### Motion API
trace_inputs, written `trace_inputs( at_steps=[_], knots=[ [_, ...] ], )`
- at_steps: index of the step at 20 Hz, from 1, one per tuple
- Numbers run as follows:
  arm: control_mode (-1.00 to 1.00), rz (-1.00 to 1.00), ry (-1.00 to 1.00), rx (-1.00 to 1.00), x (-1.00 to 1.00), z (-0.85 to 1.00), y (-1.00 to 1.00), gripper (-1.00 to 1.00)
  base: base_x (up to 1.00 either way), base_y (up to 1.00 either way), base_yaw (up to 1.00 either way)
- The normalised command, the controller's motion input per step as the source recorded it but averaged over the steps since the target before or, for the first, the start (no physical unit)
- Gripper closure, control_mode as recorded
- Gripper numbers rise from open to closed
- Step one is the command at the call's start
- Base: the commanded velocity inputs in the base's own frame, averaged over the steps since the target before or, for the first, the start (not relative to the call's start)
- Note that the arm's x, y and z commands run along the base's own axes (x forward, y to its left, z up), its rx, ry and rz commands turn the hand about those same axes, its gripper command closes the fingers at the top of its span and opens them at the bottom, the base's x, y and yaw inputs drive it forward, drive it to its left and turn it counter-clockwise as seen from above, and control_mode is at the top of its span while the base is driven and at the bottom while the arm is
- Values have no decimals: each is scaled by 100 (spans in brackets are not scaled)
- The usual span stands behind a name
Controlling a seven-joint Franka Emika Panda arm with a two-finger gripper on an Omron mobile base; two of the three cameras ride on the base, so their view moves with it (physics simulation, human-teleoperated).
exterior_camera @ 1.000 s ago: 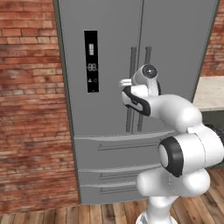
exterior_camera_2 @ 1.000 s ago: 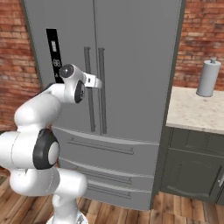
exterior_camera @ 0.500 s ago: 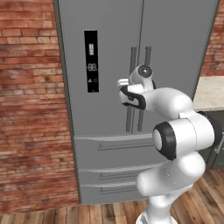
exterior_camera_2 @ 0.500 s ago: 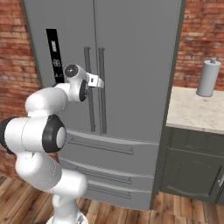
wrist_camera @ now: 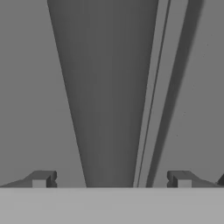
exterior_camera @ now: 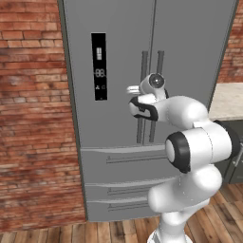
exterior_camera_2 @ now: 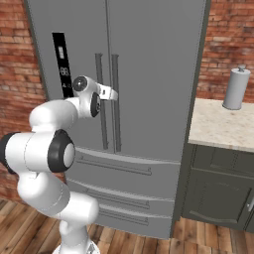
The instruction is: Retrieve the chicken drumstick from the fridge and place it on the saucepan with marinade on the stove.
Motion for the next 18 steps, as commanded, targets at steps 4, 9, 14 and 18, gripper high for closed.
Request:
trace_inputs(
  at_steps=[4,9,14,18],
  knots=[
    [-100,0,-19,0,31,-37,0,100,0,0,0],
    [-100,0,-19,0,21,-33,0,100,0,0,0],
    [-100,-1,-4,0,28,-22,15,100,0,0,0],
    [-100,-1,1,2,1,-2,91,100,0,0,0]
  ],
)
